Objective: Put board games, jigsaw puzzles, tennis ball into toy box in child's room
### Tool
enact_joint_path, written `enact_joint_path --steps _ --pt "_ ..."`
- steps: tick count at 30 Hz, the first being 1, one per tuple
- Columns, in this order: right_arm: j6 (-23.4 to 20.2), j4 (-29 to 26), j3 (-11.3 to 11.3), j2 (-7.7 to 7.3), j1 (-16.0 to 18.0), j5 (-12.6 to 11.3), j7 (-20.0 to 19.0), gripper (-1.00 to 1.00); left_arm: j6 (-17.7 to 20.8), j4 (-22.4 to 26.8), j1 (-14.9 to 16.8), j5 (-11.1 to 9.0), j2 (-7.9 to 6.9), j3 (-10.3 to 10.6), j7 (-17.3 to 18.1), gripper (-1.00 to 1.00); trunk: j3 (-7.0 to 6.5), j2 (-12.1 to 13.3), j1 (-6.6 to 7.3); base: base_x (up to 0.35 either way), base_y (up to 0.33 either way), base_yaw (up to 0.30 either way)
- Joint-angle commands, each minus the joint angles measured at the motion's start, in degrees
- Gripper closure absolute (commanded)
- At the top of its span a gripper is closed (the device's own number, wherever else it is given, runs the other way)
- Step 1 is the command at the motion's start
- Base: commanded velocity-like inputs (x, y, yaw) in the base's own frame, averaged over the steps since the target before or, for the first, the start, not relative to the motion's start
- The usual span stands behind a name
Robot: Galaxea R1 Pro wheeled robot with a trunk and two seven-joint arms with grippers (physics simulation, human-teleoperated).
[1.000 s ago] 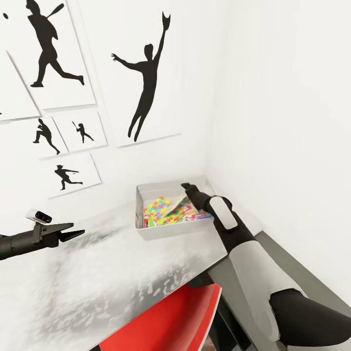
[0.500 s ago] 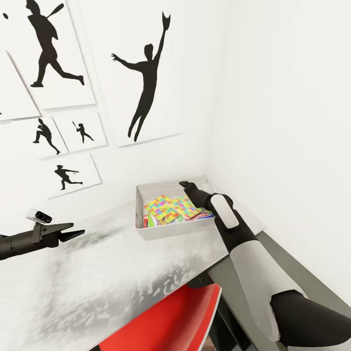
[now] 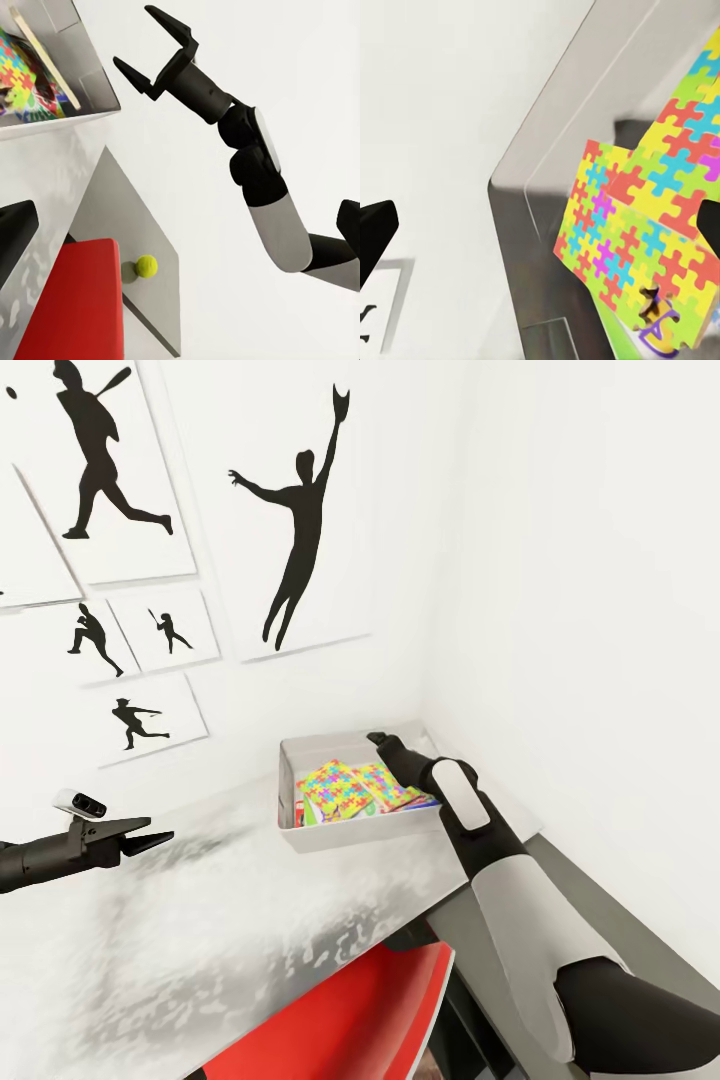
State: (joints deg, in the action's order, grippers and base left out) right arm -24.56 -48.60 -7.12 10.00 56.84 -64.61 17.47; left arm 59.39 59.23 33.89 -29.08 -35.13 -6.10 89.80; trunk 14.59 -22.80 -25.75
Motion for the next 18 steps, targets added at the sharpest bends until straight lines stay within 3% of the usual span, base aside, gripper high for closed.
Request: enact_joint_path --steps 1,13,18 --pt "0.0 -0.1 -0.1 0.0 0.0 -0.5 0.5 -1.0 0.6 0.0 0.0 0.0 -0.03 0.0 0.2 -1.0 0.11 -0.1 -0.03 0.0 0.0 0.0" --pt "-0.4 -6.8 -0.3 -0.24 -1.2 -0.6 0.4 -1.0 0.6 0.0 0.0 0.0 -0.03 0.0 0.2 -1.0 -0.42 -0.1 -0.03 0.0 0.0 0.0" --pt "-0.9 -10.0 -0.4 -0.91 -3.8 -0.6 0.3 -1.0 0.6 0.0 0.0 0.0 -0.03 0.0 0.2 -1.0 -0.88 -0.1 -0.03 -0.093 0.033 0.0"
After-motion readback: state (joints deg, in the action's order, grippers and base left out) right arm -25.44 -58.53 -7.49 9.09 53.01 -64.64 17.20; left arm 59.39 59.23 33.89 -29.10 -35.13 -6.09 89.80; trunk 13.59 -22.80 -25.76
